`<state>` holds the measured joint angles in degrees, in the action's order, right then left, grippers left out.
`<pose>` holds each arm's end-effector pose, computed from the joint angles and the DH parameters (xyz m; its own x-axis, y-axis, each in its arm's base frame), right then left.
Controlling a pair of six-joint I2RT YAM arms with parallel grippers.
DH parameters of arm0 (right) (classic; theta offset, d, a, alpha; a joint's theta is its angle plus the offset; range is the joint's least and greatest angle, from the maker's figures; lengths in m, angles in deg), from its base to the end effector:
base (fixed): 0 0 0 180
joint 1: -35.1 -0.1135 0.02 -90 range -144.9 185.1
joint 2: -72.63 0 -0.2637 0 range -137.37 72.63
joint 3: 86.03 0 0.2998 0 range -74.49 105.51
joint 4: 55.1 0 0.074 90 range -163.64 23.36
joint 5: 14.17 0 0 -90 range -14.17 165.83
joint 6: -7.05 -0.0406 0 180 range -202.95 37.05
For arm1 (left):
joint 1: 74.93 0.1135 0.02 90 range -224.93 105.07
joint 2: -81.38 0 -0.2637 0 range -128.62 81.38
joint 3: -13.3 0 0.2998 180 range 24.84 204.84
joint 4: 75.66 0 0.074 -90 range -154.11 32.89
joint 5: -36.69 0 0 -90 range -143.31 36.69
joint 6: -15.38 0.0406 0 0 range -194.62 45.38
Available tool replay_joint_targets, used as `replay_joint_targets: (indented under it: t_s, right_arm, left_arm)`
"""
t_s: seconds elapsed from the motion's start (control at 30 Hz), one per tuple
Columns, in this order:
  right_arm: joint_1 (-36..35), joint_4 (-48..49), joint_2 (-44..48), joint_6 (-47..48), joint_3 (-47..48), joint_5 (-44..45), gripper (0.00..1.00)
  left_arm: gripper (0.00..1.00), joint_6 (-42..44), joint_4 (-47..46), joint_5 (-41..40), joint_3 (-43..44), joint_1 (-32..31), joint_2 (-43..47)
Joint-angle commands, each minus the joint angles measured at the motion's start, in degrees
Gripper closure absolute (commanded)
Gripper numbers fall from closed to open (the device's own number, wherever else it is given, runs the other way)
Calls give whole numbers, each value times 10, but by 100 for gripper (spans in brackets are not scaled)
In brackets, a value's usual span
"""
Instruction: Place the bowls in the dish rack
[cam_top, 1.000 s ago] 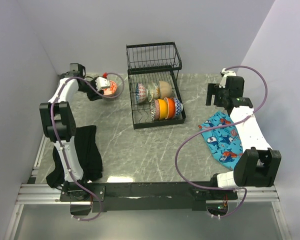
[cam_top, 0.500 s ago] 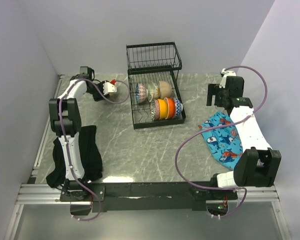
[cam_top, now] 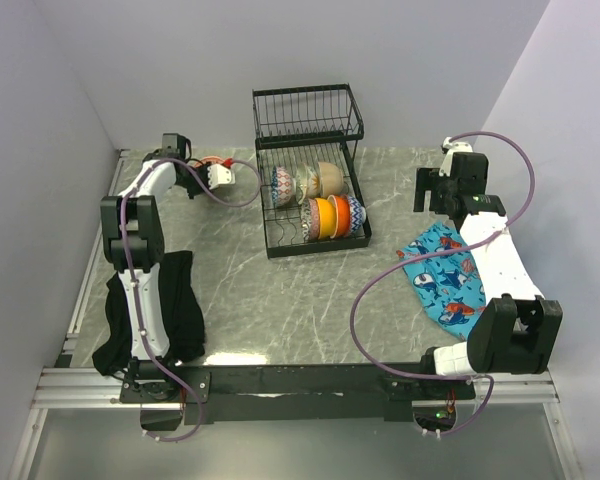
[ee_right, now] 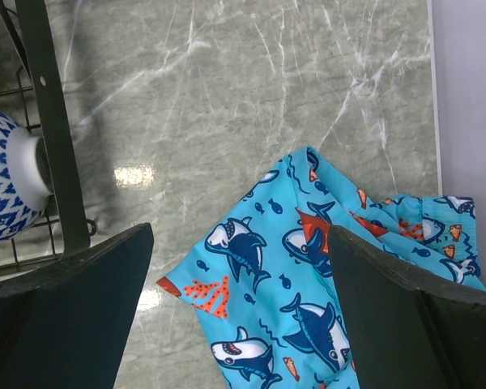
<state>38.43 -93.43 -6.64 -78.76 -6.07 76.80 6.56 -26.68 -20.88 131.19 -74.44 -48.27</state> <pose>0.3608 -0.0217 0.3062 -0.6133 -0.0375 -0.7890 0.0267 0.9973 -0.0682 0.5349 -0.0172 0.1610 0.1181 0.8351 -0.5373 0.9011 0.1371 0.4113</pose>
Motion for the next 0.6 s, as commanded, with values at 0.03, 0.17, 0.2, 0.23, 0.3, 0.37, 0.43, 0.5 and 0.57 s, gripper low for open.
replay_joint_targets:
  t_s: [0.03, 0.17, 0.2, 0.23, 0.3, 0.37, 0.43, 0.5, 0.57]
  right_arm:
    - [-7, 2, -1, 9, 25, 12, 4]
    - [-6, -5, 2, 12, 32, 17, 4]
    - [-6, -5, 3, 13, 33, 18, 4]
    - [-7, -6, 4, 14, 33, 19, 4]
    - [-7, -11, 5, 14, 35, 19, 4]
    - [-7, -13, 8, 14, 33, 18, 4]
    - [-6, -6, 10, 17, 28, 18, 4]
    - [-3, 4, 14, 20, 9, 22, 4]
    - [6, 14, 19, 6, -4, 17, 4]
  left_arm:
    - [99, -3, 12, 15, 16, -2, 9]
    - [99, -28, 69, 30, 18, -1, 39]
    - [99, -34, 88, 39, 11, -2, 72]
    - [99, -60, 92, 62, -10, 0, 92]
    - [99, -88, 119, 91, -32, 3, 160]
    - [99, -132, 136, 139, -60, 4, 226]
    - [99, -194, 156, 195, -91, 1, 270]
    - [99, -240, 157, 226, -118, -16, 329]
    - [99, -333, 108, 250, -176, -35, 391]
